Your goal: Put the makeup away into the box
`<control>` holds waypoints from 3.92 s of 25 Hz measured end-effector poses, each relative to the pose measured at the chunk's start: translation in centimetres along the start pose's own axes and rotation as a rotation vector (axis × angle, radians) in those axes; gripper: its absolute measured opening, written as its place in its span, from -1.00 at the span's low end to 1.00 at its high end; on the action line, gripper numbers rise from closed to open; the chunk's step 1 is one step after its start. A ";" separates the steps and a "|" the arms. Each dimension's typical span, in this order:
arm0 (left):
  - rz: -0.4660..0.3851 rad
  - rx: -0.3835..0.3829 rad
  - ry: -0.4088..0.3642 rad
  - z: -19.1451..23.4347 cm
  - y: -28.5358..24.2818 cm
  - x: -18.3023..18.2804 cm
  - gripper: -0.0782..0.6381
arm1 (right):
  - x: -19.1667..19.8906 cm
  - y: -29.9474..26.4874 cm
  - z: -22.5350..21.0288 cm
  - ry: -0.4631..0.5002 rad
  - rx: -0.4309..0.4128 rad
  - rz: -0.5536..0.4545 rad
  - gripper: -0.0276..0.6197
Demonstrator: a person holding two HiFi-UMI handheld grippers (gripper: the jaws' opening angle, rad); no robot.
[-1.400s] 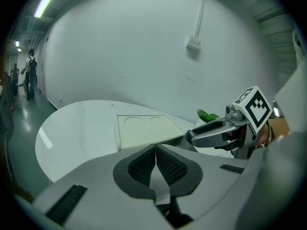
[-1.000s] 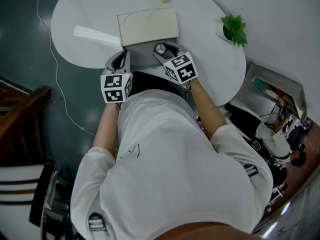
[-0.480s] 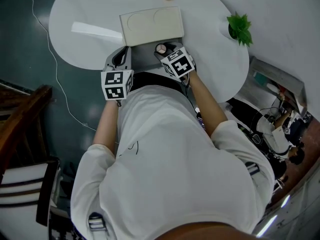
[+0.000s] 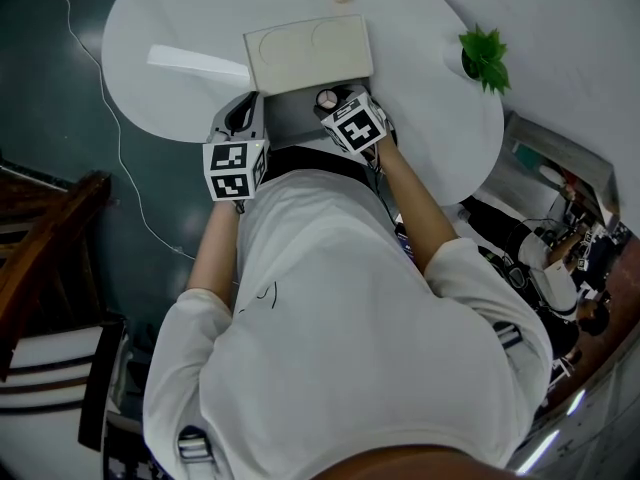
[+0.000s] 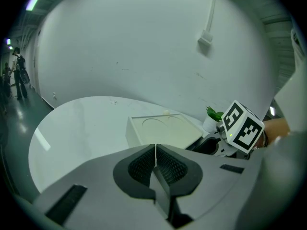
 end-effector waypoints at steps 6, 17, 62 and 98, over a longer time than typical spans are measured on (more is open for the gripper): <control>0.000 0.007 -0.011 -0.7 -0.2 -0.1 -0.71 | 0.0 0.1 -0.1 0.014 0.012 -0.014 -0.24; 0.005 0.028 -0.046 -3.5 -1.0 -0.1 -0.71 | 1.1 3.3 -1.4 -0.055 0.057 -0.138 -0.46; -0.412 0.317 -0.414 -29.8 -0.9 -13.6 -0.71 | 12.7 33.1 -10.5 -0.434 0.635 -0.985 -0.92; -0.500 0.309 -0.469 -30.8 2.5 -15.3 -0.71 | 11.1 36.7 -8.9 -0.355 0.685 -1.037 -0.92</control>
Point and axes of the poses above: the fingertips, and each gripper's own axes: y backward along the fingers, z to its left, x out of its underside, the point moved 8 cm from there along y, backward along the fingers, and after that the axes turned 8 degrees about x, right-handed, at the moved point
